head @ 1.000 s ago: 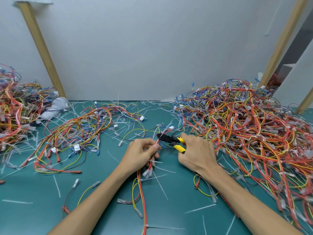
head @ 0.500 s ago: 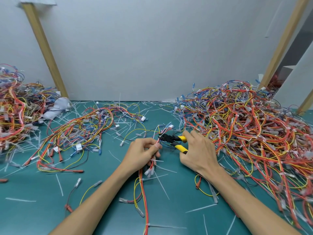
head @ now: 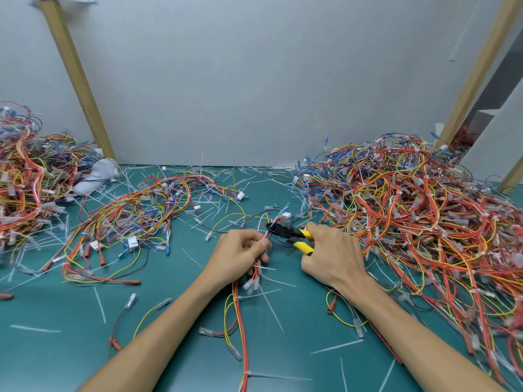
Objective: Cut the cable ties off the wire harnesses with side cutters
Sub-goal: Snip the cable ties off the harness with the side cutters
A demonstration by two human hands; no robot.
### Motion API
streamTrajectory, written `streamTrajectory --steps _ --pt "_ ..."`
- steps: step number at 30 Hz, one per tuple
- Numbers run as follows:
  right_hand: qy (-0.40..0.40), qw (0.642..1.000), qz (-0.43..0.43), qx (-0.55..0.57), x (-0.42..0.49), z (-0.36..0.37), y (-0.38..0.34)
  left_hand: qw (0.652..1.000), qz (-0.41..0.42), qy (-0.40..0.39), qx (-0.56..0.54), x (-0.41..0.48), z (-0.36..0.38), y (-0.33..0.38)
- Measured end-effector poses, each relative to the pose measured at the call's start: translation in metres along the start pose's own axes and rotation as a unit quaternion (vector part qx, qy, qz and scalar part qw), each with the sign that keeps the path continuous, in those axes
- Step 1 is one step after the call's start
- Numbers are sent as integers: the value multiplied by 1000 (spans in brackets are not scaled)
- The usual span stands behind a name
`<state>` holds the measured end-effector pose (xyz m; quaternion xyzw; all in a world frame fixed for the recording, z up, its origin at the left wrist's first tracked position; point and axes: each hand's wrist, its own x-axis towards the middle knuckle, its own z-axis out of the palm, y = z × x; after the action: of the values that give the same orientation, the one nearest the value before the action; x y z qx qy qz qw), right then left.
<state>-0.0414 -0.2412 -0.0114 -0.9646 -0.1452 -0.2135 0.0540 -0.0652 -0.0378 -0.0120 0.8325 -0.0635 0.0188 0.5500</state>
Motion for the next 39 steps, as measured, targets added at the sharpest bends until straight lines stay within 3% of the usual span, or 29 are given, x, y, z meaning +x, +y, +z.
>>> streamTrajectory --steps 9,16,31,39 --pt "46 999 -27 10 -1 1 1 1000 6 6 -1 -2 -1 2" --pt "-3 999 -6 -32 1 1 0 1000 -1 4 7 -2 -1 1" --pt "-16 999 11 38 2 4 2 1000 -9 -12 -12 4 -2 -4" --pt "73 994 62 57 3 6 4 973 -36 -88 -210 8 -11 -4"
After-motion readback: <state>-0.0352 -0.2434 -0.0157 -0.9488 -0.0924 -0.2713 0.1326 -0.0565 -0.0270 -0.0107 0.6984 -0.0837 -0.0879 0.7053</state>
